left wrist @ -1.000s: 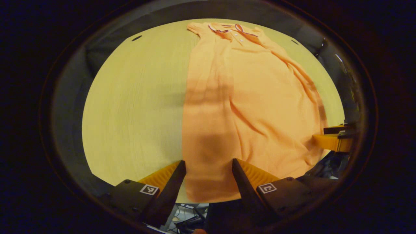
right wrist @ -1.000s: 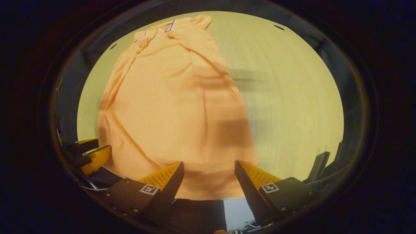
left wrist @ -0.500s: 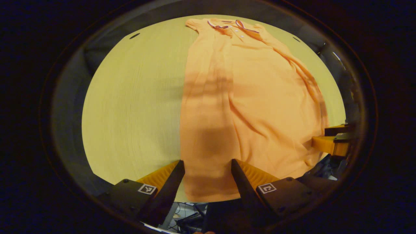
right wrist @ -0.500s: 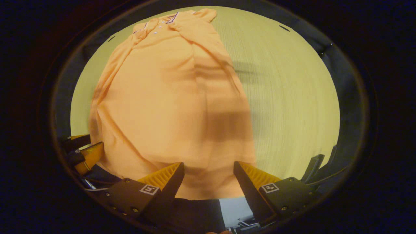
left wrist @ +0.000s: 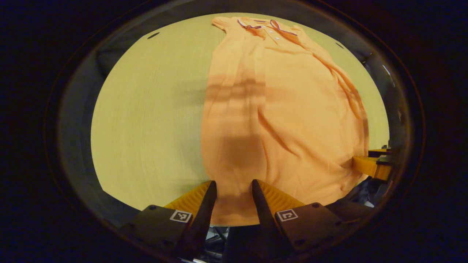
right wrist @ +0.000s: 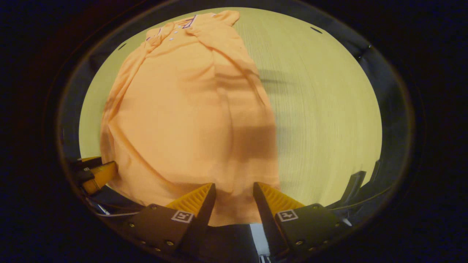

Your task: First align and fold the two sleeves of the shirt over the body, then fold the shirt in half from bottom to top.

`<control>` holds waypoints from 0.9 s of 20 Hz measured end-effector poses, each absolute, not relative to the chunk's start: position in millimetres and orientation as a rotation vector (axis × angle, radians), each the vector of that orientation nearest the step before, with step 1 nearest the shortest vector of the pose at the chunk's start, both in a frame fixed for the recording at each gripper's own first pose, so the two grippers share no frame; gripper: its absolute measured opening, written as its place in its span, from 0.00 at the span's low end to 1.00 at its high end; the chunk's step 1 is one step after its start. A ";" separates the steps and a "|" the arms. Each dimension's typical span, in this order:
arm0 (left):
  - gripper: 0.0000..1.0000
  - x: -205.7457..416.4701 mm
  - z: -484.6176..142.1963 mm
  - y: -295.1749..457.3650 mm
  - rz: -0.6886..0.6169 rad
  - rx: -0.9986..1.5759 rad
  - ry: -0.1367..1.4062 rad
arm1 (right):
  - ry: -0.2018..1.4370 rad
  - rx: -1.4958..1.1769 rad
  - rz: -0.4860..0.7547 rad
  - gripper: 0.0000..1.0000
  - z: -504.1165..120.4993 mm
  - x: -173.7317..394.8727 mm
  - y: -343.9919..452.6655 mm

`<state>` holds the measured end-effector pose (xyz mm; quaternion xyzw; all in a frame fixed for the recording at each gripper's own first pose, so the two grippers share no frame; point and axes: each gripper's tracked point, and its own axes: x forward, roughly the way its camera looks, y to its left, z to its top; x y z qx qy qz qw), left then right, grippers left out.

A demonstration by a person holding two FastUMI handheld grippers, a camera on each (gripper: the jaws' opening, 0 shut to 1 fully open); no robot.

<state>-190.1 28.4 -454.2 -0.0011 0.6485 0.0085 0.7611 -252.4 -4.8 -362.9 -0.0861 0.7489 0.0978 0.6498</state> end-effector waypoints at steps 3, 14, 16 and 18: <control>0.33 -186.0 -454.7 16.6 -0.001 -0.012 1.398 | 1.716 -0.148 0.204 0.29 -361.9 -251.8 0.5; 0.06 -185.9 -452.1 17.4 0.022 -0.039 1.369 | 1.707 -0.130 0.204 0.00 -362.0 -251.6 1.5; 0.06 -184.9 -453.2 19.8 0.037 -0.058 1.379 | 1.700 -0.131 0.207 0.00 -361.5 -251.5 1.1; 0.07 -185.4 -448.4 23.0 0.051 -0.074 1.383 | 1.698 -0.126 0.207 0.00 -359.8 -250.7 2.1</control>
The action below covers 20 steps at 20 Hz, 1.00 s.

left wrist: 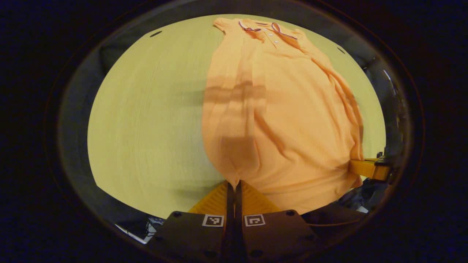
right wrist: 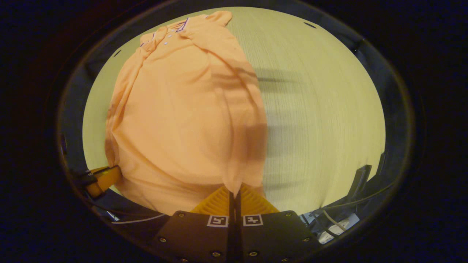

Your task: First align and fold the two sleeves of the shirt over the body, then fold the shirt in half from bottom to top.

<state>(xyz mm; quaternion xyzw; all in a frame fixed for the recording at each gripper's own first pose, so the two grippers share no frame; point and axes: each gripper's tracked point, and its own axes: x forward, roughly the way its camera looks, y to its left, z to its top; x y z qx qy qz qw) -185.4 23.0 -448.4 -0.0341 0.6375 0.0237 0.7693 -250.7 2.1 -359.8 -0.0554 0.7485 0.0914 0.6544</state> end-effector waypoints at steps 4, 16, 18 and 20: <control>0.06 -177.6 -428.6 25.8 0.056 -0.105 1.363 | 1.654 -0.120 0.214 0.00 -347.6 -233.1 8.3; 0.06 -54.8 -351.7 40.7 0.057 -0.136 1.211 | 1.464 -0.075 0.252 0.00 -305.1 -108.1 45.0; 0.06 -25.7 -342.1 40.4 0.055 -0.128 1.179 | 1.429 -0.066 0.251 0.00 -300.2 -78.5 52.0; 0.06 7.1 -336.9 39.8 0.049 -0.113 1.147 | 1.395 -0.062 0.252 0.00 -296.2 -46.2 58.7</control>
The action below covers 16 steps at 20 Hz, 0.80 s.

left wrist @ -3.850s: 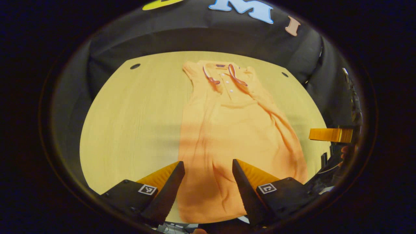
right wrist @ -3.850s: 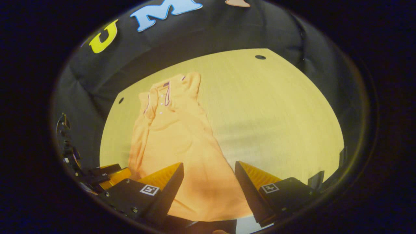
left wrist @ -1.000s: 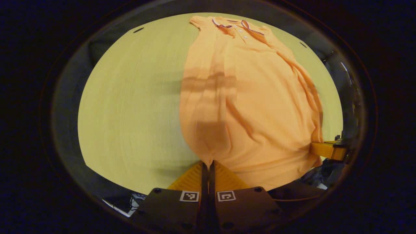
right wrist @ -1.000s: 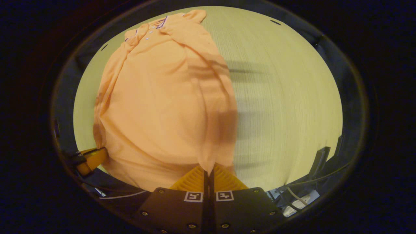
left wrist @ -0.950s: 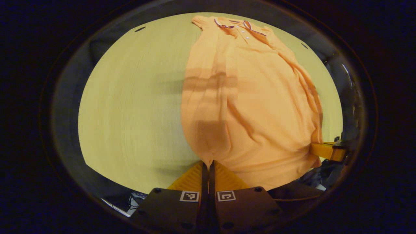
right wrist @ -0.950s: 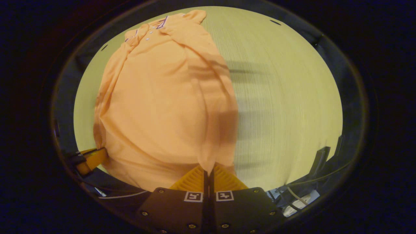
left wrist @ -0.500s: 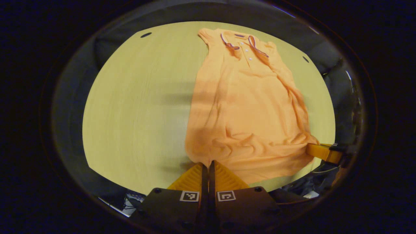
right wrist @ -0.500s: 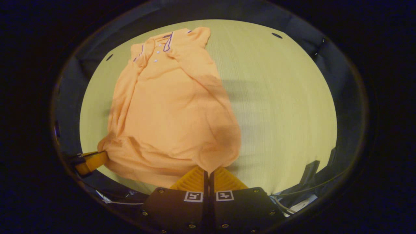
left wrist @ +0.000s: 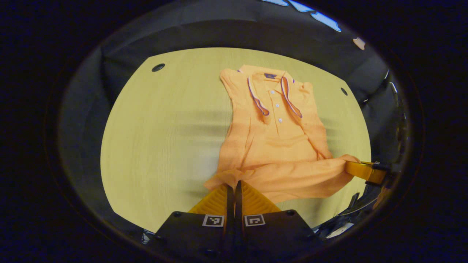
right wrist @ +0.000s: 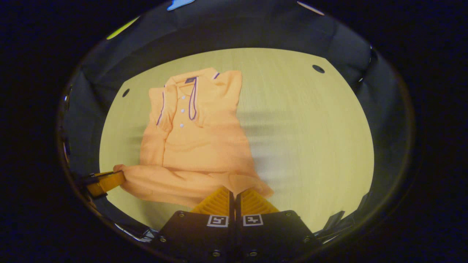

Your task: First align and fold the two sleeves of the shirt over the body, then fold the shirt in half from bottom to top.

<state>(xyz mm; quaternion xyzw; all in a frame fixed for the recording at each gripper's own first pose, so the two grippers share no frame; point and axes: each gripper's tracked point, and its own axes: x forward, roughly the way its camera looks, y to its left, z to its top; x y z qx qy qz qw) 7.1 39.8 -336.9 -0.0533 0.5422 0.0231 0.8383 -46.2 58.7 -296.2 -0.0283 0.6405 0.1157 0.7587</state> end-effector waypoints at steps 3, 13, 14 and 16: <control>0.06 54.1 -322.2 43.5 0.035 -0.093 1.101 | 1.346 -0.043 0.250 0.00 -292.1 -0.3 70.1; 0.06 195.0 -329.2 39.2 0.007 0.018 0.972 | 1.212 0.014 0.223 0.00 -312.2 131.5 107.8; 0.06 204.8 -332.1 39.3 0.004 0.025 0.965 | 1.202 0.017 0.221 0.00 -316.8 142.5 109.9; 0.06 226.8 -344.5 38.1 -0.002 0.029 0.953 | 1.193 0.014 0.216 0.00 -329.7 159.2 112.3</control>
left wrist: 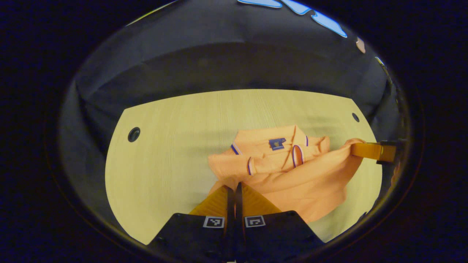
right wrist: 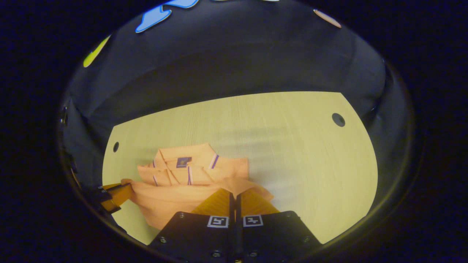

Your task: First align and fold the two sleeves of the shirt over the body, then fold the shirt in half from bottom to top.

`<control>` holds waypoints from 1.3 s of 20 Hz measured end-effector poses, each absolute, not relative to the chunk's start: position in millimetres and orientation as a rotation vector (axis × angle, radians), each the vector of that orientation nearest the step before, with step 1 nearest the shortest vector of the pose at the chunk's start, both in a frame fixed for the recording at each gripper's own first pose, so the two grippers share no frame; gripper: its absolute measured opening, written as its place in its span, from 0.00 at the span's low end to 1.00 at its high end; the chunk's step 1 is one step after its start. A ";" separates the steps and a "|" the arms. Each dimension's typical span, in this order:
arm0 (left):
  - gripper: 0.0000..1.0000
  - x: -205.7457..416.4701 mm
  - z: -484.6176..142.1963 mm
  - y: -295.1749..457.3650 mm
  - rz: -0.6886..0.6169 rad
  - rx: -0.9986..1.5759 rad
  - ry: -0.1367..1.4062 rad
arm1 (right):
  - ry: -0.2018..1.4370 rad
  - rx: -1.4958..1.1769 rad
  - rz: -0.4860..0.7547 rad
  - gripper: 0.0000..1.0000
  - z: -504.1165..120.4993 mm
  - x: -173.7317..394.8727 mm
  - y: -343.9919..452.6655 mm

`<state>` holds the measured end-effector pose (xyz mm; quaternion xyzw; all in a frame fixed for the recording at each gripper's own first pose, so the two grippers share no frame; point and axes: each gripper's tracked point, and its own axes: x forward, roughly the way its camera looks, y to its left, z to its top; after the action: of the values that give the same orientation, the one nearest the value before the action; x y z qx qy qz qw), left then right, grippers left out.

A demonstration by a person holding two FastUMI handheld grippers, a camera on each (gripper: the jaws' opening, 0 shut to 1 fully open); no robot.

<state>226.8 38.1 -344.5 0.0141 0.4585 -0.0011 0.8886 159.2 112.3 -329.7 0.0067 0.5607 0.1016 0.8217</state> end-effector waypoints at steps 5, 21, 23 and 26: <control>0.06 272.9 -377.5 43.8 -0.003 0.038 0.922 | 1.166 -0.002 0.218 0.00 -366.2 198.0 118.7; 0.10 297.8 -385.7 42.1 0.003 0.069 0.804 | 1.083 0.042 0.263 0.05 -397.3 225.6 129.2; 0.12 295.6 -385.6 42.0 0.002 0.065 0.806 | 1.079 0.058 0.267 0.07 -393.2 225.0 131.3; 0.31 293.3 -382.9 38.7 0.001 0.049 0.798 | 1.066 0.084 0.279 0.19 -385.3 225.3 135.8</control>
<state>293.3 38.7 -382.9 0.0240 0.3884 0.0006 0.9212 225.3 135.8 -385.3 0.0401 0.5065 0.1325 0.8511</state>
